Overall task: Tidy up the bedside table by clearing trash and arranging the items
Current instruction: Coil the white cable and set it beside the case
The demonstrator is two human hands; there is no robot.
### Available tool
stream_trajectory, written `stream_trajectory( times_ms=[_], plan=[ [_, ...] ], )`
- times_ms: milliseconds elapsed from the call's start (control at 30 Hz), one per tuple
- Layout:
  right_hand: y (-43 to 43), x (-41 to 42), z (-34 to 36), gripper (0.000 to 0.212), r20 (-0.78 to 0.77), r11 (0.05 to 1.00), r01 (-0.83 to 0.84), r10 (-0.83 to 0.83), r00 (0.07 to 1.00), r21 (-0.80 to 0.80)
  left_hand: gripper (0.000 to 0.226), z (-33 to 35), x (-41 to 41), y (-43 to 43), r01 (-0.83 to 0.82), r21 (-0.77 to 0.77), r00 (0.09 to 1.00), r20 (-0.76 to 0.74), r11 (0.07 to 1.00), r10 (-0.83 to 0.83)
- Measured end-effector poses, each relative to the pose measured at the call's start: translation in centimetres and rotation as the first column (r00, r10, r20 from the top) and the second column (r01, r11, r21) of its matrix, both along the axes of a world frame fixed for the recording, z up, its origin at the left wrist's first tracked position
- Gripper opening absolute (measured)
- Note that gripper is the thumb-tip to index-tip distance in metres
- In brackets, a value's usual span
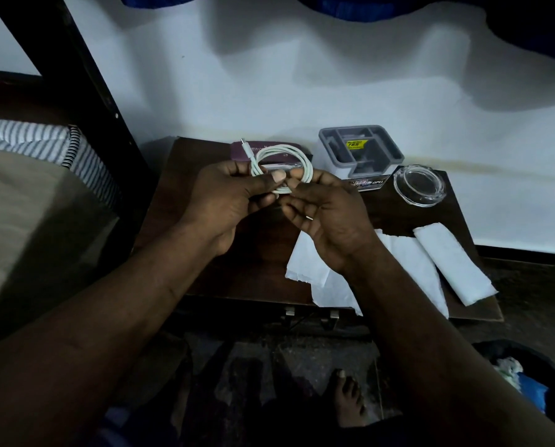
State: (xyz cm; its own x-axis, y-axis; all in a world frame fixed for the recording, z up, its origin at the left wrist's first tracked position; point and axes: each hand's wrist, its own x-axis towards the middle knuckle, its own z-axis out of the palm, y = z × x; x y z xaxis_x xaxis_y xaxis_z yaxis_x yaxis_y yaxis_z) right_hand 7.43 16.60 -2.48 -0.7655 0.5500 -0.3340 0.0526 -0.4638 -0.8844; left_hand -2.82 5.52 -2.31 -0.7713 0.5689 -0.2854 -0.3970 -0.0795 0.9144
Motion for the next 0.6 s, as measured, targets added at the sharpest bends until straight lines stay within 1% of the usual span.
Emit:
stream_trajectory(
  times_ms=[67,167,200,300,333,400,467,533,600],
  plan=[
    [0.03,0.06,-0.03,0.027,-0.017,0.999,-0.032,0.033,0.999,0.04,0.013,0.02,-0.17,-0.05,-0.023,-0.015,1.0,0.008,1.0,0.023],
    [-0.19,0.15,-0.05,0.04,-0.018,0.984,-0.076,0.079,0.997,0.16,0.014,-0.15,-0.42,-0.03,-0.053,-0.024,0.998,0.019,0.998,0.054],
    [-0.34,0.14,-0.12,0.04,-0.012,0.974,-0.078,0.083,0.996,0.212,0.016,-0.11,-0.41,-0.08,-0.055,-0.022,0.998,0.032,0.998,0.056],
    [-0.7,0.04,-0.34,0.036,0.015,0.931,-0.054,0.052,0.999,0.362,0.034,-0.09,-0.46,-0.17,-0.029,-0.021,0.997,0.067,0.999,0.031],
    [-0.74,0.03,-0.37,0.035,0.023,0.92,-0.039,0.032,0.999,0.39,0.031,0.06,-0.51,-0.26,-0.007,-0.02,0.996,0.087,1.0,0.008],
    [-0.75,-0.01,-0.34,0.033,0.035,0.905,-0.004,-0.012,0.999,0.426,0.016,0.3,-0.72,-0.41,0.052,0.008,0.988,0.142,0.999,-0.053],
    [-0.81,-0.09,-0.31,0.028,0.041,0.887,0.03,-0.055,0.998,0.46,0.012,0.46,-0.9,-0.57,0.081,0.063,0.974,0.205,0.995,-0.092],
    [-0.75,-0.25,-0.53,0.026,0.066,0.848,0.052,-0.101,0.993,0.527,0.006,0.45,-1.02,-0.62,0.058,0.094,0.964,0.253,0.994,-0.08],
    [-0.94,-0.42,-0.52,0.029,0.096,0.812,0.043,-0.121,0.988,0.583,0.01,0.44,-0.92,-0.47,0.027,0.1,0.966,0.255,0.995,-0.052]
  ],
)
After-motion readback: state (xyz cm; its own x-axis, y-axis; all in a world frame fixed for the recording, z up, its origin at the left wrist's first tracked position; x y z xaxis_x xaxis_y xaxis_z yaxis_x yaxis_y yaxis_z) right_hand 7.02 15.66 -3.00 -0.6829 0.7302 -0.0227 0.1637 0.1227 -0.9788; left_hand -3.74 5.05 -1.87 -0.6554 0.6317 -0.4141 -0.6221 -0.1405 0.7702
